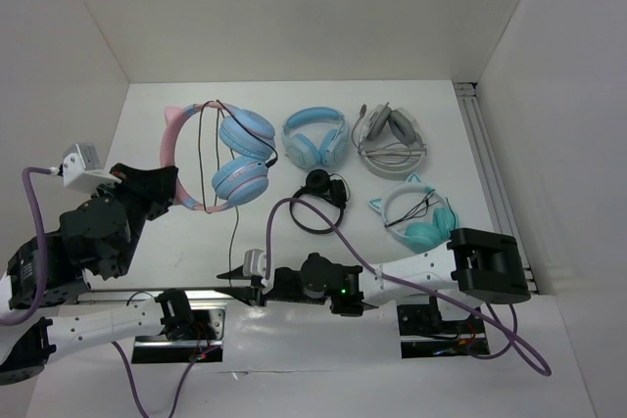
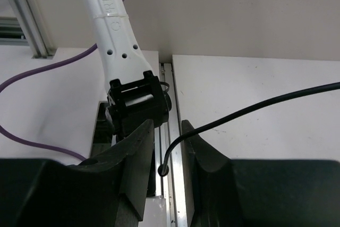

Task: Wrap the headphones

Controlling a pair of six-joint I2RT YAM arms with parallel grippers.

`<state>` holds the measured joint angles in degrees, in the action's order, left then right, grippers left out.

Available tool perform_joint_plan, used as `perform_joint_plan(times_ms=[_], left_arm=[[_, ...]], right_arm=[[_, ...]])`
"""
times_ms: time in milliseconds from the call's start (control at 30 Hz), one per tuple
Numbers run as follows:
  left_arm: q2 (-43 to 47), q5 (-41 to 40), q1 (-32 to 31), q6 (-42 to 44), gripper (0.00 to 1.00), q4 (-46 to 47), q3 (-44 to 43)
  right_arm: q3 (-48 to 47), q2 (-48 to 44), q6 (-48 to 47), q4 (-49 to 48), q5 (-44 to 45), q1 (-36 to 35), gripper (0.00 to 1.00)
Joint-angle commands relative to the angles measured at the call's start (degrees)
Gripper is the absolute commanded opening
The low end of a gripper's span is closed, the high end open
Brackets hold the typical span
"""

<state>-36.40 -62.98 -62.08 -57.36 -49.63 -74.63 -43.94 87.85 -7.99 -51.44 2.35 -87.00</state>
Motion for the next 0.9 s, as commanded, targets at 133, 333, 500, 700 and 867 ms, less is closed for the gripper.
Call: perform_joint_plan(times_ms=[133,333,500,700,867], left_arm=[[0.4,-2.3,0.0,-2.4,0.0,6.6,-2.4],[0.4,-2.3,0.0,-2.4,0.0,6.1,-3.5],[0.9,-2.3,0.0,-2.4,0.0,6.1,-3.5],[1.4,-2.8,0.0,-2.9,0.0,5.6,-3.5],[1.4,-2.8,0.0,-2.9,0.0,5.6,-3.5]], right_arm=[[-1.3,1.2,-0.3,-3.9,1.3,-0.2,0.38],[-1.3,2.2,0.3,-3.2,1.3,-0.2,0.38],[-0.3,2.8,1.4,-4.5,2.0,-0.2,0.37],[-0.3,3.4,2.0,-3.9,2.0,1.0,0.33],[-0.3,5.2,3.7,-3.9,1.4,1.6,0.34]])
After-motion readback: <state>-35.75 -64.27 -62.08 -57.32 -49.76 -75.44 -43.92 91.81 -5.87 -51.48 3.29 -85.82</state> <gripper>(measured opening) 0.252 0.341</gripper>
